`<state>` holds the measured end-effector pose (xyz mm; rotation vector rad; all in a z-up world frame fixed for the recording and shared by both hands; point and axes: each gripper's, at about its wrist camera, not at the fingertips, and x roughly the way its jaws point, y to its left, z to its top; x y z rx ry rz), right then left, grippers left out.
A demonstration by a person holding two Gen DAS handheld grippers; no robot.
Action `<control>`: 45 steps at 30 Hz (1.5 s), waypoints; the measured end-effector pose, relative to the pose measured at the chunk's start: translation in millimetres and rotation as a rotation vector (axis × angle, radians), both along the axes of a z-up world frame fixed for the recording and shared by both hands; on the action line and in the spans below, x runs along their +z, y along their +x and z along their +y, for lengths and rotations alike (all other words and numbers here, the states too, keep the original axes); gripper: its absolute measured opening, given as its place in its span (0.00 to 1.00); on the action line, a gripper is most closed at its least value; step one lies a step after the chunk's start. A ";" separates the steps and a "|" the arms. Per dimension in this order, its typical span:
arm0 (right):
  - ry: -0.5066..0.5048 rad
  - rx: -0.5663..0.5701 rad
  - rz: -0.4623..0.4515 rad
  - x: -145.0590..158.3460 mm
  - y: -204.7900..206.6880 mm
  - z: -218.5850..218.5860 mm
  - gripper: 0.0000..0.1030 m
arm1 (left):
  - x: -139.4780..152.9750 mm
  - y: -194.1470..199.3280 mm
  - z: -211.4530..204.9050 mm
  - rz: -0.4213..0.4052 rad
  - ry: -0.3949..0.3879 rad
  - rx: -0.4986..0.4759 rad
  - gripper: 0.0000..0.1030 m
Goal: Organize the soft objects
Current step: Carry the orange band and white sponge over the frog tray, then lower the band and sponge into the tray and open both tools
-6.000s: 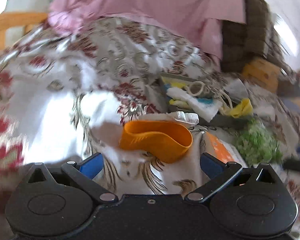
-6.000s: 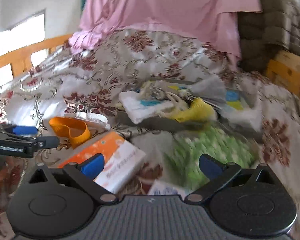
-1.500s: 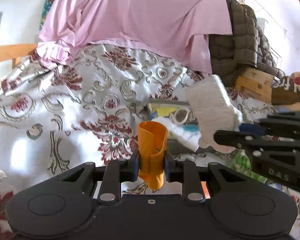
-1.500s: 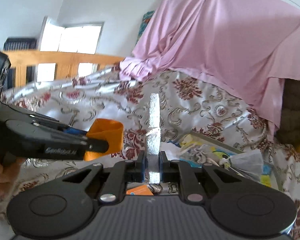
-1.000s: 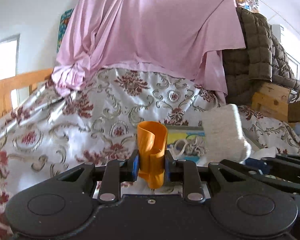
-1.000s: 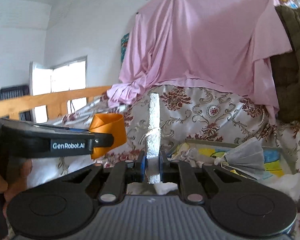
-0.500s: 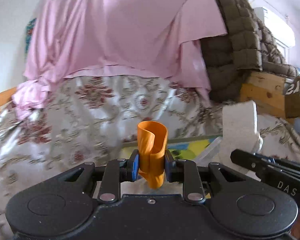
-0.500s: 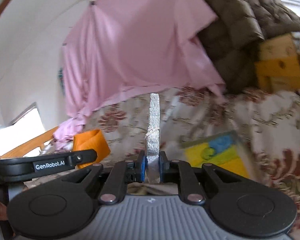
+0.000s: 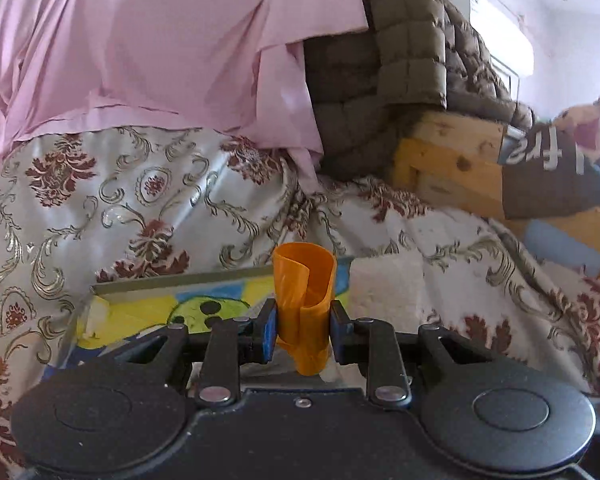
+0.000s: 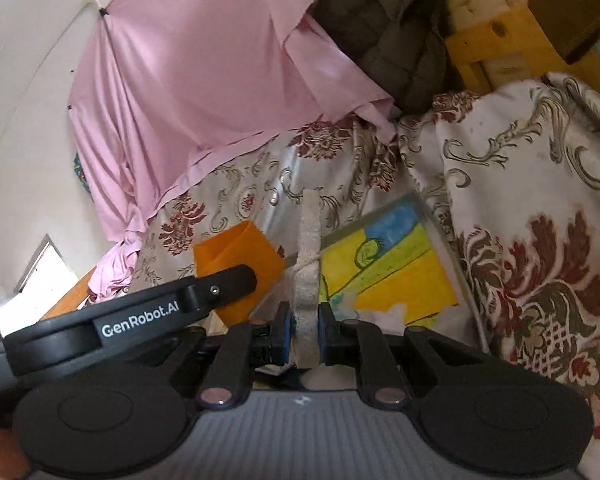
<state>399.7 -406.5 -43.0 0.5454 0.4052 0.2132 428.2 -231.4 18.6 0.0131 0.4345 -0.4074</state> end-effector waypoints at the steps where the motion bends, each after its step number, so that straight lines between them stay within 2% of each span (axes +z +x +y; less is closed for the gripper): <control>1: 0.000 -0.006 0.006 -1.1 0.8 -1.2 0.14 | -1.7 1.6 -0.2 0.003 0.000 0.006 0.29; 11: -0.017 -0.051 0.062 -8.2 6.1 -7.3 0.21 | -14.3 18.6 3.4 0.077 0.014 0.052 0.31; 20: -0.086 -0.075 0.075 -9.5 6.2 -2.2 0.28 | -34.2 27.3 9.0 0.132 0.017 0.068 0.33; 23: -0.105 -0.088 0.085 -10.6 7.6 -0.6 0.33 | -36.8 29.1 8.7 0.138 0.024 0.066 0.35; 26: -0.107 -0.099 0.103 -12.2 8.8 -1.1 0.43 | -38.9 31.7 9.3 0.151 0.024 0.070 0.35; 31: -0.107 -0.094 0.107 -13.5 9.1 -1.0 0.49 | -40.2 35.3 12.9 0.182 0.001 0.081 0.40; 45: -0.111 -0.095 0.106 -10.6 8.0 -1.6 0.58 | -38.3 32.6 17.9 0.182 -0.028 0.104 0.56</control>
